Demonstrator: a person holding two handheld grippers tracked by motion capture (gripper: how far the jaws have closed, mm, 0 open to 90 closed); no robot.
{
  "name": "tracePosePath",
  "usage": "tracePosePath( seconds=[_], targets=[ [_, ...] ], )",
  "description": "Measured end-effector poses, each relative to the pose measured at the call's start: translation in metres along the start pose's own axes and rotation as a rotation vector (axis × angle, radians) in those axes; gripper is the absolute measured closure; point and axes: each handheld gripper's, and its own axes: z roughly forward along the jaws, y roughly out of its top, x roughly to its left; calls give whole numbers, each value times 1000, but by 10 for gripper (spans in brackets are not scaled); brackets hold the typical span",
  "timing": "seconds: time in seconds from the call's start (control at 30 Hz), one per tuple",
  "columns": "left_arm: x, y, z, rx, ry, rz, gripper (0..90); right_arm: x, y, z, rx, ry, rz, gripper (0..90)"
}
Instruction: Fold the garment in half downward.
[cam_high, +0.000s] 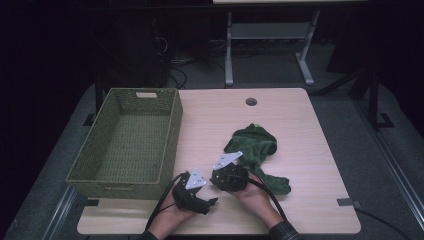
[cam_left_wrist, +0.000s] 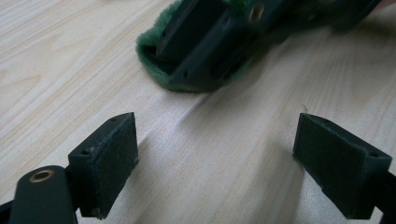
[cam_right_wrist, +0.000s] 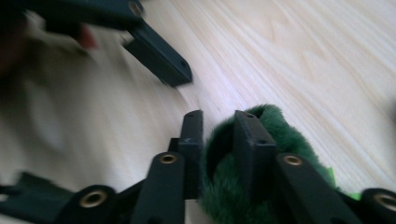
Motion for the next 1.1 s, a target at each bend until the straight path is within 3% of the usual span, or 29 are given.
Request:
tracePosePath(
  seconds=[0.1,0.27,0.53,0.83,1.1],
  targets=[
    [0,0,0,2,0,0,132,1,-4,4,-2,-17,-1,728],
    [0,0,0,1,1,0,132,2,-6,3,-2,-17,-4,847],
    [0,0,0,3,1,2,132,0,-6,-4,-17,54,7,856],
    [0,1,1,-1,0,-1,132,-7,-7,-37,-117,99,36,853],
    [-1,1,2,-3,1,-6,132,-21,-11,-62,-176,84,73,846]
  ],
)
